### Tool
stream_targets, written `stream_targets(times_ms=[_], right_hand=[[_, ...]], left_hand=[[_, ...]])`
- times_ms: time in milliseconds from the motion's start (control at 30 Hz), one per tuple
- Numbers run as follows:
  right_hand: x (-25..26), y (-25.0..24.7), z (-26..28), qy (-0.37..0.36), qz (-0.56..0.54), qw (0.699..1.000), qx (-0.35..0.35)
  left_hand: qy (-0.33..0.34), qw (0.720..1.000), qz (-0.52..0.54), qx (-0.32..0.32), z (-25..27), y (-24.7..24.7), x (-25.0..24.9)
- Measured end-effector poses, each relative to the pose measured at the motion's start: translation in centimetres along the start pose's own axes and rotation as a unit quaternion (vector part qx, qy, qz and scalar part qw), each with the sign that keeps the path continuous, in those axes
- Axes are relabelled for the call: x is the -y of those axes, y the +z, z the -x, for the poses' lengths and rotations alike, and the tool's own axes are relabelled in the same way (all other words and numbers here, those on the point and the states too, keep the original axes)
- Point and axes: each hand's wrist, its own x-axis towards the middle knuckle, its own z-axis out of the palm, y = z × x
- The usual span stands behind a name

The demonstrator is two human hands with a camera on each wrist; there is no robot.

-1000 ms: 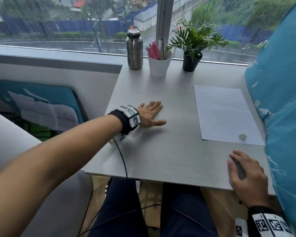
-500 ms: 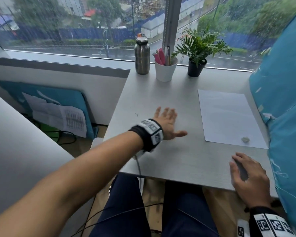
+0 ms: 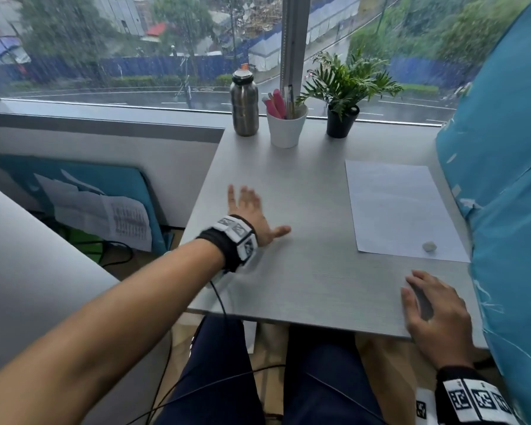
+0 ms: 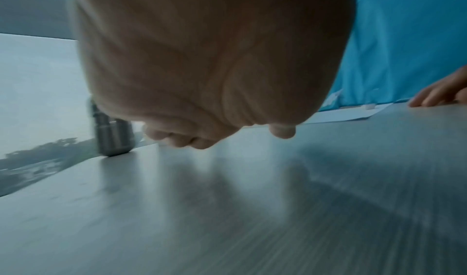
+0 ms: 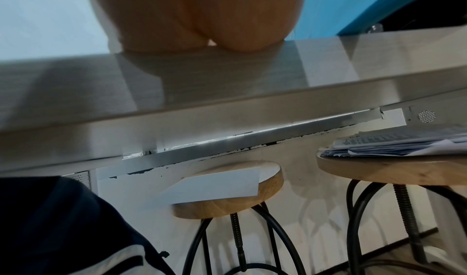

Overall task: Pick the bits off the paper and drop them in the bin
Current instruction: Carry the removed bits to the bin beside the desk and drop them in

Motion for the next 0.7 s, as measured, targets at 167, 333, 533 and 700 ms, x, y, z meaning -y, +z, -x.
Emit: stream_targets(times_ms=[167, 333, 533, 700], right_hand=[[0.0, 0.0, 0.0, 0.003, -0.001, 1.000, 0.003], [0.1, -0.1, 0.0, 0.005, 0.002, 1.000, 0.008], [0.5, -0.2, -0.1, 0.018, 0.004, 1.000, 0.002], [0.4, -0.2, -0.1, 0.018, 0.014, 1.000, 0.008]], left_hand=[[0.255, 0.966, 0.035, 0.004, 0.5, -0.4, -8.9], [0.193, 0.981, 0.032, 0.008, -2.0, 0.2, -4.6], [0.059, 0.998, 0.002, 0.026, -4.7, 0.2, 5.0], [0.069, 0.994, 0.077, 0.020, -7.3, -1.3, 6.7]])
